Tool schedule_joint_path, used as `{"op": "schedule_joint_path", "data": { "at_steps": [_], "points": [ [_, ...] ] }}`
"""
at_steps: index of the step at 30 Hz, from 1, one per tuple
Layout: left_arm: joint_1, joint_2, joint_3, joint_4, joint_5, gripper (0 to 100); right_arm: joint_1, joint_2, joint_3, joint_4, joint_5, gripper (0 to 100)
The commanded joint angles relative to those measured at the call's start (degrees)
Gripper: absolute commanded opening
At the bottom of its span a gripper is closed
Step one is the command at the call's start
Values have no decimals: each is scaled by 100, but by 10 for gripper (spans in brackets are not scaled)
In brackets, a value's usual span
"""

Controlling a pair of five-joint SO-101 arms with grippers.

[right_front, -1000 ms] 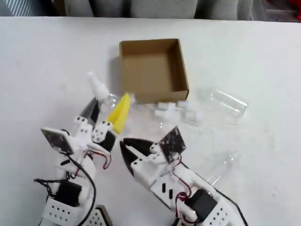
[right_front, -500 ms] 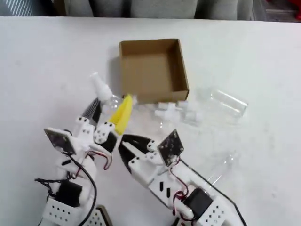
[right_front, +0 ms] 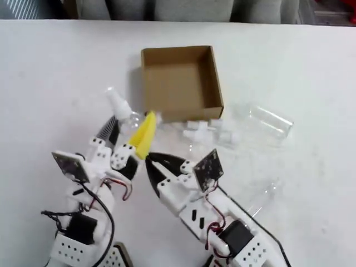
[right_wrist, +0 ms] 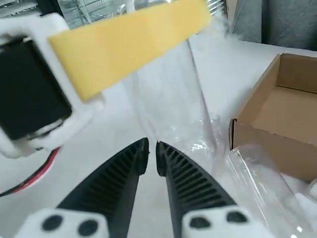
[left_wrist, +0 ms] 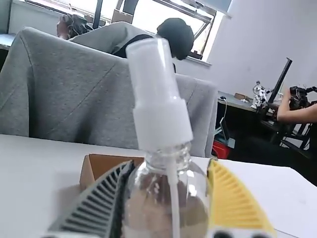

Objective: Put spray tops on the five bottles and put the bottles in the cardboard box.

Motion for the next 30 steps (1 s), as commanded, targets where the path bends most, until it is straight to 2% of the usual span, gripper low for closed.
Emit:
{"op": "schedule_joint_path", "data": {
  "at_steps": [1, 11, 16, 18, 20, 25, 30],
  "points": [
    [110, -136, -18, 26, -62, 22, 101, 48, 62, -207, 79, 15],
    [101, -136, -18, 193, -70, 22, 224, -13, -35, 488, 88, 15],
    [92, -136, -18, 396, -70, 23, 1631, 48, -747, 1367, 176, 15],
    [101, -136, -18, 396, -176, 23, 2088, 48, -826, 1402, 668, 15],
    [101, -136, -18, 396, -492, 23, 2378, 48, -826, 1270, 1020, 15],
    [84, -136, -18, 396, -677, 22, 2765, 374, -1046, 971, 1081, 15],
    [66, -136, -18, 510, -686, 22, 3187, 2369, -2426, 1015, 1073, 15]
  ]
}}
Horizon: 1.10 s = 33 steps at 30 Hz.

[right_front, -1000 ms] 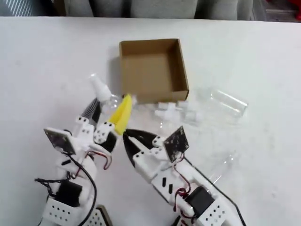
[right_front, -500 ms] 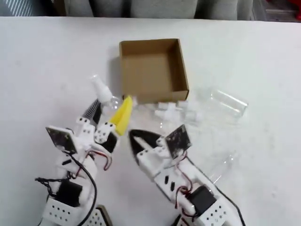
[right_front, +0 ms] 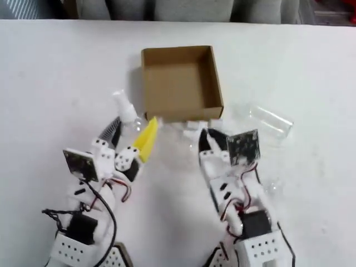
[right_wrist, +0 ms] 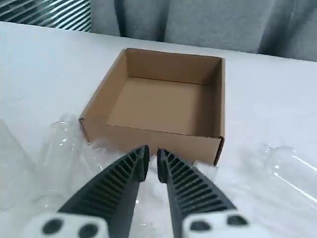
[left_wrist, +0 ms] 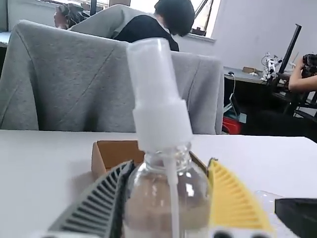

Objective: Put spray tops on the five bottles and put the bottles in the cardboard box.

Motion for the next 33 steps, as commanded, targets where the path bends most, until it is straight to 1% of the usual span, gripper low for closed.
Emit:
{"op": "schedule_joint_path", "data": {
  "at_steps": [1, 8, 16, 17, 20, 22, 26, 30, 33],
  "points": [
    [31, -127, -18, 62, -79, 22, 338, 1657, -1336, -101, 70, 15],
    [22, -127, -18, 281, -105, 22, 664, 4470, -3182, -119, 70, 15],
    [22, -127, -18, 299, -105, 22, 1024, 6835, -5020, -101, 79, 15],
    [22, -127, -18, 334, -105, 22, 1068, 7073, -5222, -101, 167, 15],
    [22, -127, -18, 387, -114, 22, 1095, 7688, -5670, -101, 932, 15],
    [22, -127, -18, 387, -114, 22, 1095, 8013, -5908, -101, 1292, 15],
    [22, -127, -18, 387, -114, 22, 1068, 8409, -6259, -101, 1336, 21],
    [22, -127, -18, 404, -114, 22, 998, 8629, -6426, -101, 1354, 93],
    [22, -127, -18, 422, -114, 22, 1042, 8840, -6602, -110, 1354, 101]
  ]
}}
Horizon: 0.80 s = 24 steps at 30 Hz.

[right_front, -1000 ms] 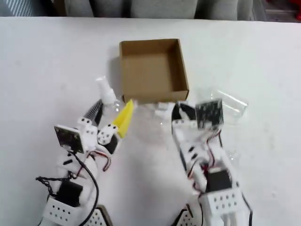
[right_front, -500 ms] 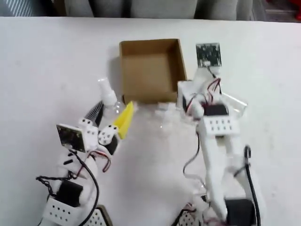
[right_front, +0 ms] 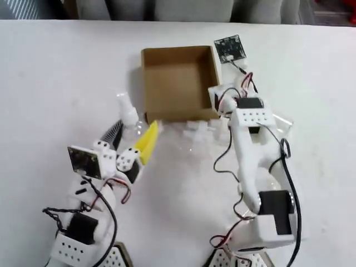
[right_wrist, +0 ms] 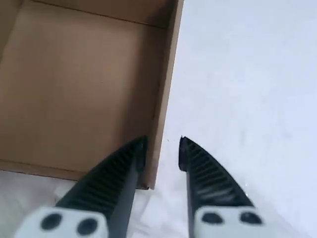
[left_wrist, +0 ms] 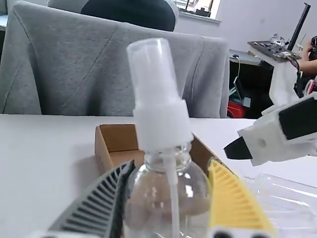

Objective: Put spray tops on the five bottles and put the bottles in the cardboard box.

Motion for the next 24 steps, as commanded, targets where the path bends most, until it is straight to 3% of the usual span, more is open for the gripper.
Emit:
{"op": "schedule_joint_path", "data": {
  "at_steps": [1, 14, 16, 24],
  "points": [
    [22, -127, -18, 26, -62, 22, 31, 136, -431, -101, 70, 101],
    [22, -127, -18, 26, -62, 22, -40, 1596, -1143, -48, 35, 74],
    [22, -127, -18, 26, -62, 22, -40, 1640, -1187, 101, 35, 9],
    [22, -127, -18, 26, -62, 22, -40, 1262, -1187, 1095, 70, 16]
  ]
}}
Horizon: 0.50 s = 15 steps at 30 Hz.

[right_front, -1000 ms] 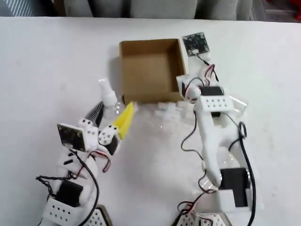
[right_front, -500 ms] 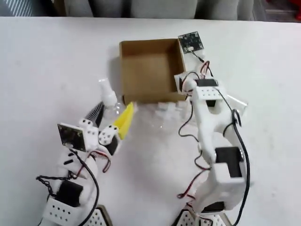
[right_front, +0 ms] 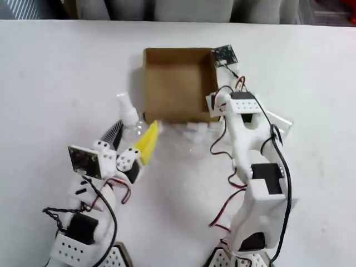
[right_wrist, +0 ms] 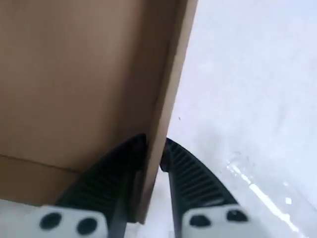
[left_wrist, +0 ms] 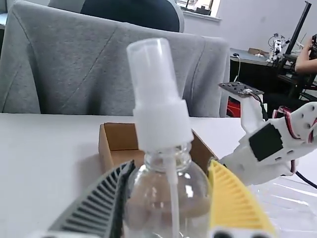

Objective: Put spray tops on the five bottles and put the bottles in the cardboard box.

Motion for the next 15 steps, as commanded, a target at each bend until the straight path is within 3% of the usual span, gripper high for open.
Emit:
{"op": "schedule_joint_path", "data": {
  "at_steps": [1, 10, 15],
  "points": [
    [22, -127, -18, 18, -62, 22, -66, -488, -202, 532, 70, 16],
    [22, -127, -18, 18, -62, 22, -251, -532, -167, 796, 79, 25],
    [22, -127, -18, 18, -62, 22, -251, -558, -211, 804, 79, 189]
  ]
}}
